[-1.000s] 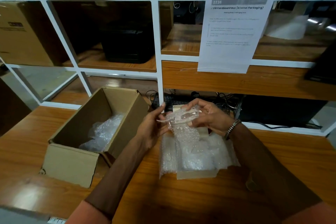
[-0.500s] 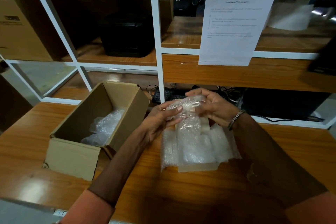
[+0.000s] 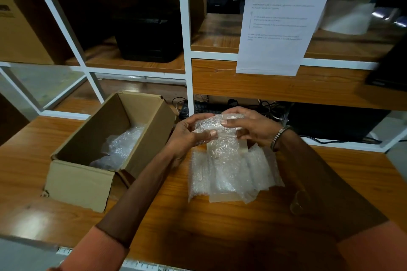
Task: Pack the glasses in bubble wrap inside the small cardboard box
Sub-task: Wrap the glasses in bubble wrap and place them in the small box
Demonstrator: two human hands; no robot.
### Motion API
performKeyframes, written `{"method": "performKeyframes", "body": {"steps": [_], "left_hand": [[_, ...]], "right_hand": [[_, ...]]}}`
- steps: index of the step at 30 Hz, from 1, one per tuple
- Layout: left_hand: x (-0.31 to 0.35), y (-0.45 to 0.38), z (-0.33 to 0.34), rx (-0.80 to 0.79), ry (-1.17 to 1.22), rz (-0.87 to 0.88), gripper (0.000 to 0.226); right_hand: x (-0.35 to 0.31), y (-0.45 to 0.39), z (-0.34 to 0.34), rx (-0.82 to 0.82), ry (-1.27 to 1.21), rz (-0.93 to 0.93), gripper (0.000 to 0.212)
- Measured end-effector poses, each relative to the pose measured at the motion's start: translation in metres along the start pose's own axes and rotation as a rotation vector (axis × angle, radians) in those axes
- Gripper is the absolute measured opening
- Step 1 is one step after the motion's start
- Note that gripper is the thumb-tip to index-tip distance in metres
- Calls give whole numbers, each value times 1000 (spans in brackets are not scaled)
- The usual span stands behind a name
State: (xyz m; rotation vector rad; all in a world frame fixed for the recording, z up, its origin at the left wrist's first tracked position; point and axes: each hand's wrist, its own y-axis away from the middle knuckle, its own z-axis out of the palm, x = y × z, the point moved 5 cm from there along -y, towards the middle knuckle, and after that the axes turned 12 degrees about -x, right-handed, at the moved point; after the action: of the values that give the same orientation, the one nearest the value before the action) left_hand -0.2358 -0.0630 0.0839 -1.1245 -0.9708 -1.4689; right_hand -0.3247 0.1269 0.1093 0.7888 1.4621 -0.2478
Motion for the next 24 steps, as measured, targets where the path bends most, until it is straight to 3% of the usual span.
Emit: {"method": "performKeyframes", "body": {"steps": [5, 7, 12, 17, 24], "left_hand": [[-1, -2, 0, -11, 33, -63, 74], [3, -3, 0, -20, 75, -47, 73], [35, -8, -2, 0, 32, 68, 61], [69, -7, 3, -7, -23, 148, 50], [82, -2, 7, 19, -102, 166, 60]], "right_hand": [[-14, 3, 4, -5, 49, -146, 67], [-30, 8, 6, 22, 125, -230, 59], [-70, 17, 1, 96, 334, -385, 66], [-83, 23, 1, 73, 413, -410, 64], [-81, 26, -1, 91, 497, -358, 65]]}}
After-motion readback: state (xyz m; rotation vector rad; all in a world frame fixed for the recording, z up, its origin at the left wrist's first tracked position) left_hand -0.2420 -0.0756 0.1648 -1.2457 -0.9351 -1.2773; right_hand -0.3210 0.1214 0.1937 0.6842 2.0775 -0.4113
